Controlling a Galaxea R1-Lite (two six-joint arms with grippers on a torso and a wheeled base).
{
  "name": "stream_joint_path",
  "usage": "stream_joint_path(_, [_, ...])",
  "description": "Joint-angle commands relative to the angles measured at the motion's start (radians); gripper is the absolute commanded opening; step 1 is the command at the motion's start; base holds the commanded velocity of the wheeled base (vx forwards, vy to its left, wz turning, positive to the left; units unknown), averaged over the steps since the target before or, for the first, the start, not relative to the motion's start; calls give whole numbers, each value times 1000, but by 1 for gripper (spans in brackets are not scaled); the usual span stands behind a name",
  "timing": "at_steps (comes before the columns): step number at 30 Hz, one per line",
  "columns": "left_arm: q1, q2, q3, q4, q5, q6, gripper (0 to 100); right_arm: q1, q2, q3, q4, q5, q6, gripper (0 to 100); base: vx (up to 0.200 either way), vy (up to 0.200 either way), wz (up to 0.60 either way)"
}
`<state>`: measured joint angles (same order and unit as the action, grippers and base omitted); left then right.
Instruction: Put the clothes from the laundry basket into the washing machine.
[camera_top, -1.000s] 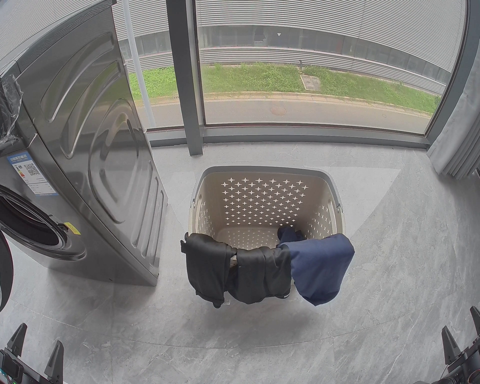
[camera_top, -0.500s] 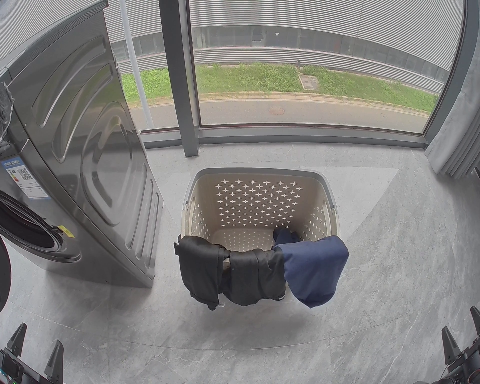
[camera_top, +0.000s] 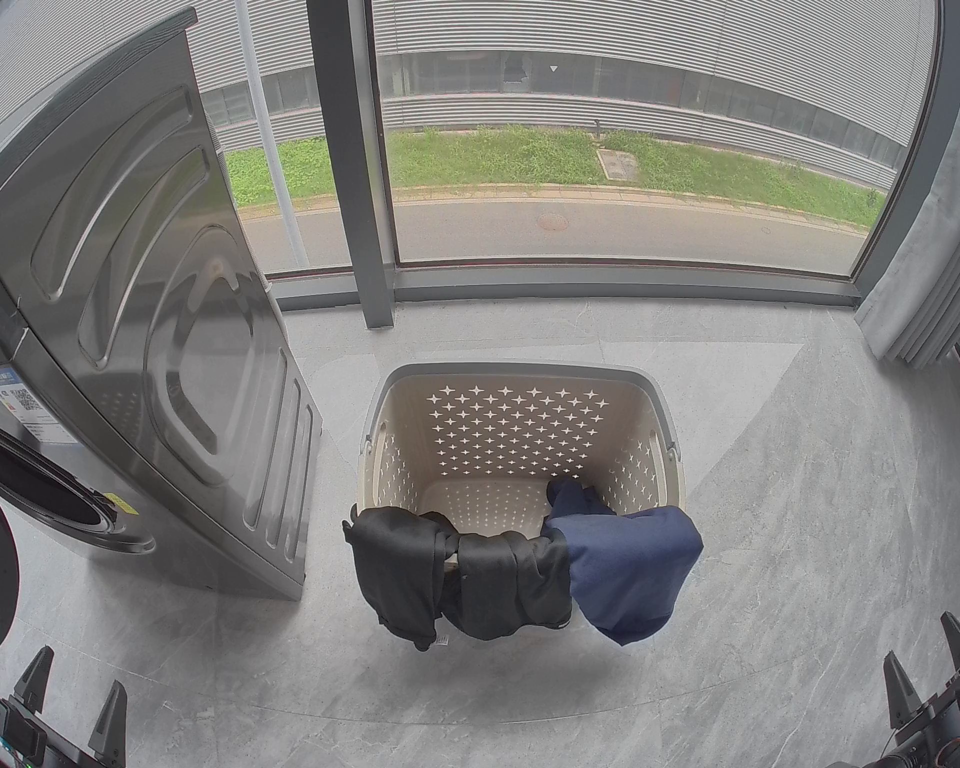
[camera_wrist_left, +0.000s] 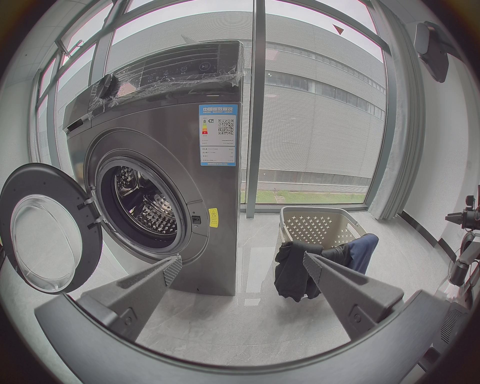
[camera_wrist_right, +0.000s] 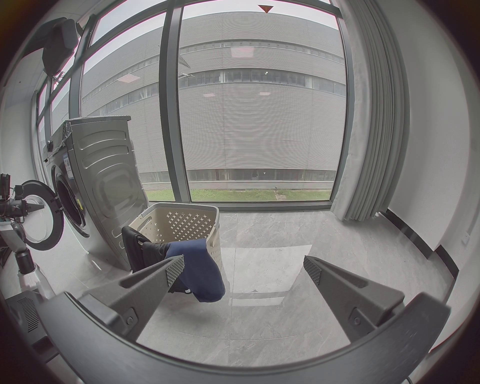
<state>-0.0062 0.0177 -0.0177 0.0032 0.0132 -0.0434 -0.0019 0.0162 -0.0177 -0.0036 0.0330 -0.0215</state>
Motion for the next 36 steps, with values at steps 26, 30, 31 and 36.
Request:
stream_joint_path(26, [0, -8, 15, 0, 1, -1, 100, 154, 1101, -94, -478, 50, 144, 100, 0, 0, 0])
stream_joint_path(30, [0, -8, 15, 0, 1, -1, 100, 221, 1243, -113, -533, 48, 195, 100, 0, 0, 0])
stream_joint_path(31, [0, -8, 15, 0, -1, -1, 100, 232, 1271, -119, -538, 48, 204, 100, 0, 0, 0])
stream_joint_path(36, [0, -8, 15, 0, -1, -1, 100, 261, 1403, -157, -549, 47, 212, 100, 0, 0, 0])
